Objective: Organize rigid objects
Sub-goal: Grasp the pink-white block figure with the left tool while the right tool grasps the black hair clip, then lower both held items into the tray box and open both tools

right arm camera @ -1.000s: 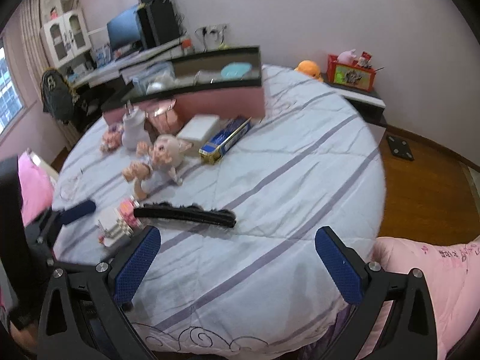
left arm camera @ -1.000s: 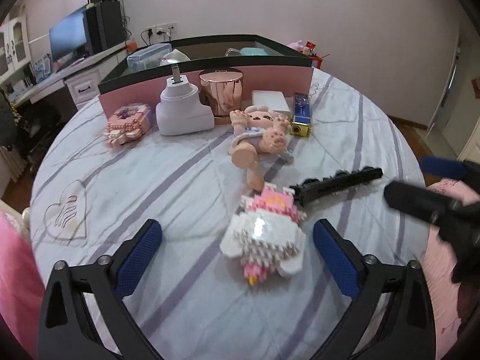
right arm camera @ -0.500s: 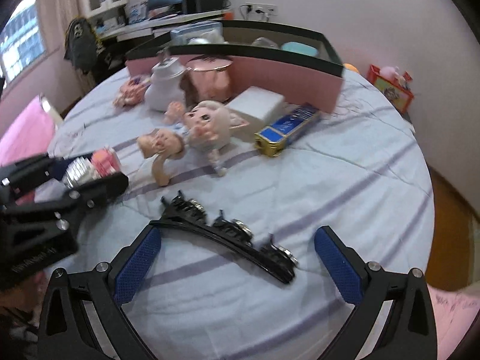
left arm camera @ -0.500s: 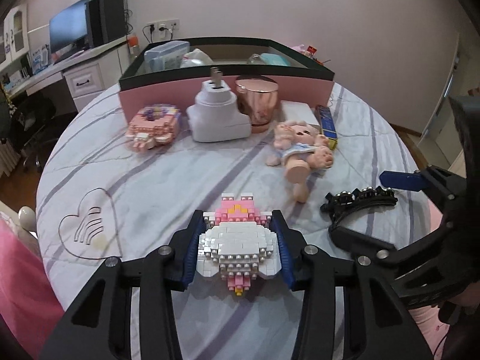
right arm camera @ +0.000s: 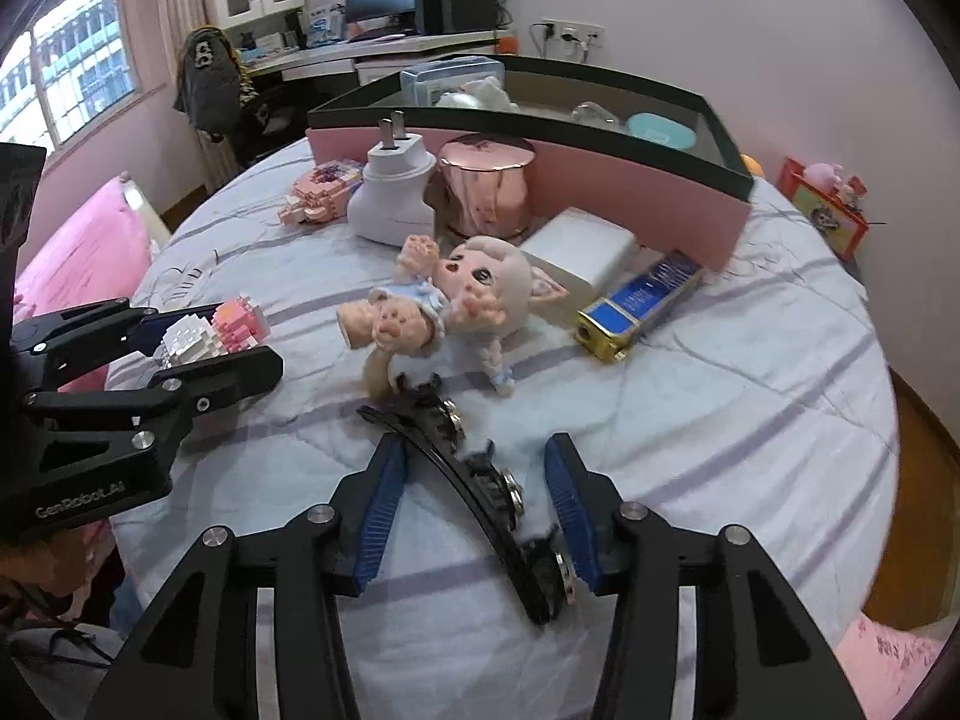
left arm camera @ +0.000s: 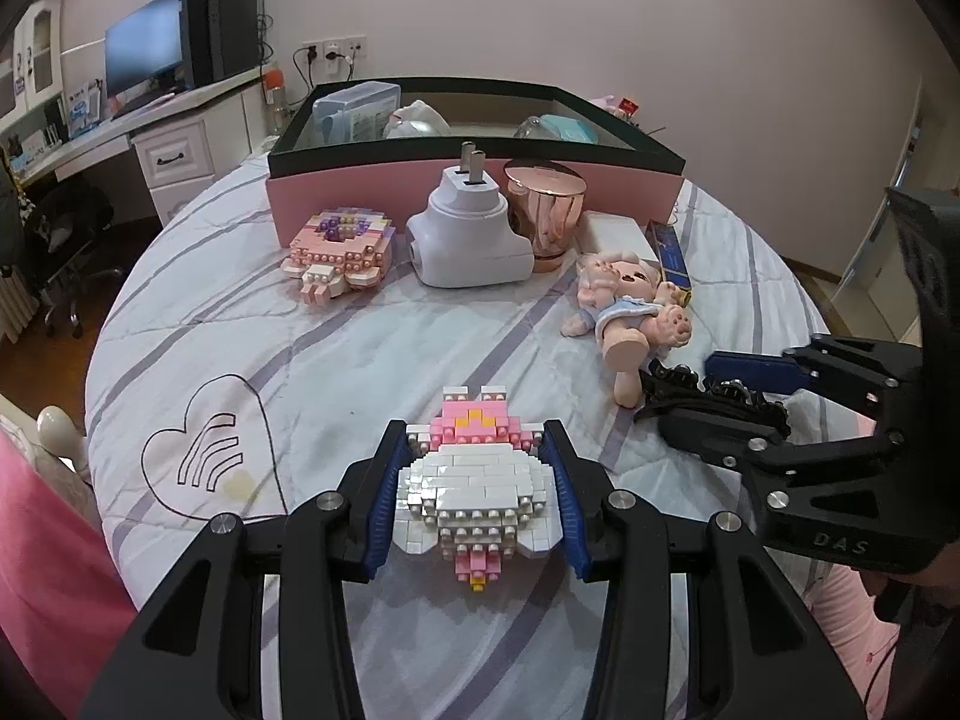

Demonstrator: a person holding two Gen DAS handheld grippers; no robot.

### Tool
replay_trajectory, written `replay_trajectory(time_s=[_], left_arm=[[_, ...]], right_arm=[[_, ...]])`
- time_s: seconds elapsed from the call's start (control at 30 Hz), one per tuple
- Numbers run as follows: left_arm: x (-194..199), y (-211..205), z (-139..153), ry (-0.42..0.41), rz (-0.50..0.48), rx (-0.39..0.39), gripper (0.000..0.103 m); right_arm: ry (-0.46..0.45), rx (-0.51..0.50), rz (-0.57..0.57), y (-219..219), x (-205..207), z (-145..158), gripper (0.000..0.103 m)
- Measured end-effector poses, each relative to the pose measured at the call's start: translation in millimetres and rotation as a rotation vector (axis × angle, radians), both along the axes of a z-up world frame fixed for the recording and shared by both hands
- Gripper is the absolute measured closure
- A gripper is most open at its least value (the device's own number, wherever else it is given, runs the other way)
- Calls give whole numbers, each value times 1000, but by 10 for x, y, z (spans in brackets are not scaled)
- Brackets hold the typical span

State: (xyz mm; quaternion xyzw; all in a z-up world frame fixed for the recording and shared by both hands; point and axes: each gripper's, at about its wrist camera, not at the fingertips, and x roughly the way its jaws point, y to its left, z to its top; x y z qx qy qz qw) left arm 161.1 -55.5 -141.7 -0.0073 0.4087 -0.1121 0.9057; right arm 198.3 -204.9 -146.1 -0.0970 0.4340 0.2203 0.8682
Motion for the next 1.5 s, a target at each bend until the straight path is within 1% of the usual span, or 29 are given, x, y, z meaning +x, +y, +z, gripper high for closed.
replay_trajectory(time_s=[0.07, 0.1, 0.13, 0.17, 0.2, 0.23, 0.37, 0.57, 0.67, 0.73, 0.87, 0.97, 1.07, 1.2, 1.33, 1.43, 1.5], left_arm=[[-3, 15, 8, -1, 3, -1, 59], [-3, 21, 14, -2, 6, 0, 59], [-9, 34, 22, -4, 9, 0, 59], [-15, 49, 30, -5, 12, -1, 59], [-18, 61, 37, -6, 14, -2, 59], [-19, 72, 46, -8, 18, -3, 59], [-28, 90, 82, -15, 23, -7, 59], [-3, 118, 203, -29, 28, -21, 59], [36, 153, 319, -48, 34, -21, 59], [97, 168, 418, -64, 37, -19, 59], [278, 208, 661, -114, 40, -9, 59], [496, 237, 857, -155, 41, 0, 59], [794, 237, 1015, -188, 41, 15, 59], [1329, 220, 1109, -186, 34, 4, 59], [1838, 143, 1071, -164, 33, 17, 59], [2131, 94, 1015, -145, 38, 11, 59], [2320, 57, 950, -128, 37, 15, 59]], right_arm=[[-3, -15, 18, 20, 2, 2, 54], [3, -16, 19, 27, 0, 8, 61], [11, -11, 24, 36, -14, 21, 71], [17, -5, 31, 49, -43, 31, 75], [21, 0, 38, 58, -67, 35, 82], [24, 8, 46, 73, -115, 48, 84], [25, 52, 37, 64, -216, 93, 84], [12, 129, 15, -41, -242, 275, 84], [-4, 178, 11, -82, -216, 398, 84], [-24, 193, 6, -95, -171, 496, 84], [-64, 231, 5, -105, -3, 710, 84], [-96, 256, 5, -86, 224, 878, 84], [-126, 266, -14, -71, 550, 1018, 84], [-140, 283, -49, -37, 1091, 1137, 84], [-108, 291, -124, -9, 1670, 1077, 84], [-70, 279, -164, 13, 1988, 944, 84], [-43, 277, -180, 1, 2122, 859, 84]])
